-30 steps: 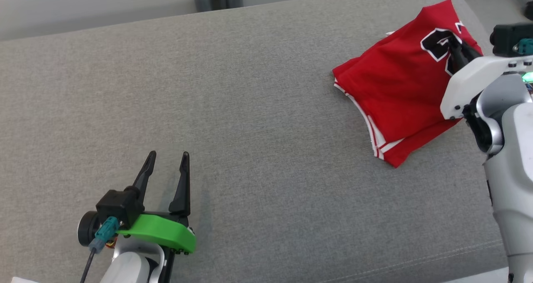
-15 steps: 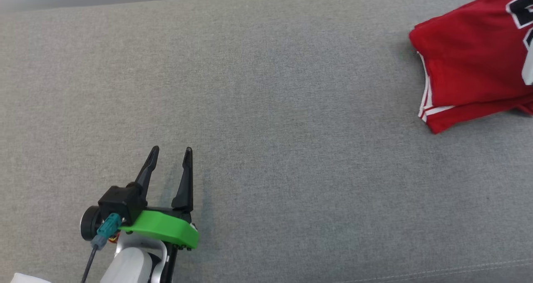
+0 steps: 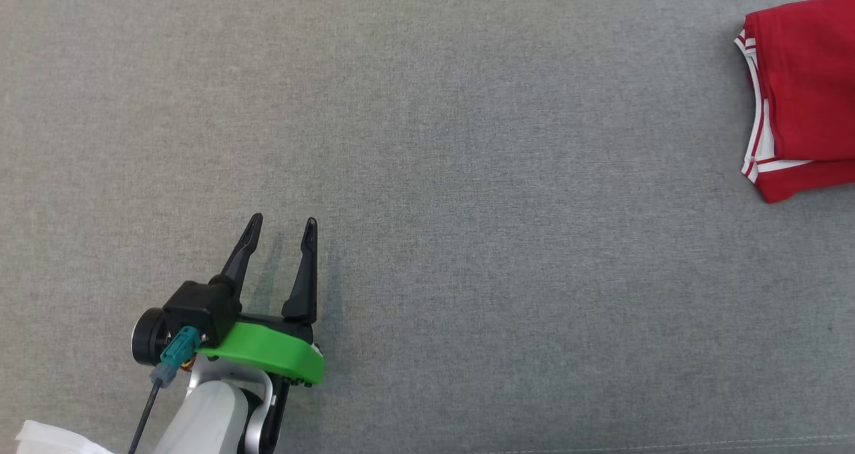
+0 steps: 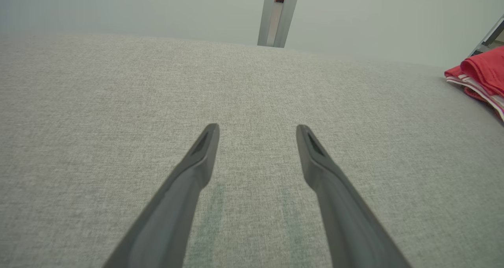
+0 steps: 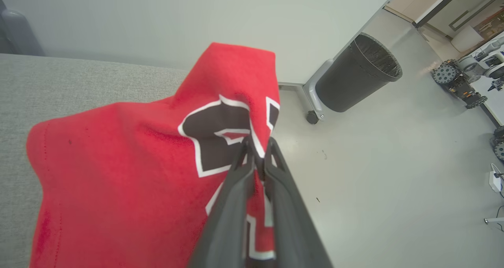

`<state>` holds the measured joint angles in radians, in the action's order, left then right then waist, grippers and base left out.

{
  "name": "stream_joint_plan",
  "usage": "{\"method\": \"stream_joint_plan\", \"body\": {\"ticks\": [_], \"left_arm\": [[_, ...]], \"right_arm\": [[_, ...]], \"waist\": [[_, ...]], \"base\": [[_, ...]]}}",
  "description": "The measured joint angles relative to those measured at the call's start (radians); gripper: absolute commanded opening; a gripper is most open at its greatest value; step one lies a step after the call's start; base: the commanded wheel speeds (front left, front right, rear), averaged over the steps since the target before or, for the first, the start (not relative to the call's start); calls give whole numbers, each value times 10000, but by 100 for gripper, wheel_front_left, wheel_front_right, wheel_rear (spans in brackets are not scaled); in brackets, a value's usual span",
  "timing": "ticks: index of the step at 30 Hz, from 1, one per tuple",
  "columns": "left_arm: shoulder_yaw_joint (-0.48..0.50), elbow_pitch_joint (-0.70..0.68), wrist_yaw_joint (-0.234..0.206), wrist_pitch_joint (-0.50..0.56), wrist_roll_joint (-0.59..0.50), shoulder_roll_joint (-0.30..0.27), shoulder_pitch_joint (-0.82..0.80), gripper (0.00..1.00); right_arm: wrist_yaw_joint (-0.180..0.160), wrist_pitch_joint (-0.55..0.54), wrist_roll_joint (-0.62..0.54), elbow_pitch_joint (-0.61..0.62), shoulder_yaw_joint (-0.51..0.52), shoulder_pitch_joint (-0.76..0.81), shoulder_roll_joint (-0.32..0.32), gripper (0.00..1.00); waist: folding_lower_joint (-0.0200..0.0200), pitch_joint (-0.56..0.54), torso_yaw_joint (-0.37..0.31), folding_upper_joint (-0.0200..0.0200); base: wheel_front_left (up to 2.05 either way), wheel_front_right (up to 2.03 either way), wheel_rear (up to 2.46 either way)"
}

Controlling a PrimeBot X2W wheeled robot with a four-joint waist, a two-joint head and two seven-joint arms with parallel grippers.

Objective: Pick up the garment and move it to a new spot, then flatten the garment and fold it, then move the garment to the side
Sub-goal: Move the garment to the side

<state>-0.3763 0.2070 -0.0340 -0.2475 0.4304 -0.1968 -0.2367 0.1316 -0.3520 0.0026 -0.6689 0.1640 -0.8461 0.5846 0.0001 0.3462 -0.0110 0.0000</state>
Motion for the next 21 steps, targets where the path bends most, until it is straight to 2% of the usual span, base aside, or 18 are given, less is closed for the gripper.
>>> {"method": "stream_joint_plan", "body": {"ticks": [1, 2, 3, 9, 13, 21], "left_arm": [[-23, -15, 0, 0, -4, -4, -24, 100], [-46, -29, 0, 2, -13, -4, -44, 100], [-71, -35, 0, 12, -17, -2, -62, 100], [-123, -67, -19, 86, -31, -31, -158, 100], [-105, -73, -61, 92, -31, -84, -161, 100], [17, -71, -121, 100, 71, -174, -165, 100]], "right_arm": [[0, 125, -123, -148, 136, -15, -46, 11], [0, 255, -259, -288, 270, -22, -86, 41], [-2, 383, -376, -403, 366, -26, -123, 100], [0, 1147, -1310, -974, 1187, -68, -558, 100], [-2, 1528, -1542, -1189, 1348, -145, -857, 100], [0, 2550, -1296, -1264, 468, -418, -1540, 100]], "waist": [[0, 72, 28, 0], [0, 138, 54, 0], [0, 186, 76, 0], [0, 345, 153, 0], [0, 259, 77, 0], [0, -160, -129, 0]], "base": [[0, 0, 0], [0, 0, 0], [0, 0, 0], [0, 0, 0], [0, 0, 0], [0, 0, 0]]}}
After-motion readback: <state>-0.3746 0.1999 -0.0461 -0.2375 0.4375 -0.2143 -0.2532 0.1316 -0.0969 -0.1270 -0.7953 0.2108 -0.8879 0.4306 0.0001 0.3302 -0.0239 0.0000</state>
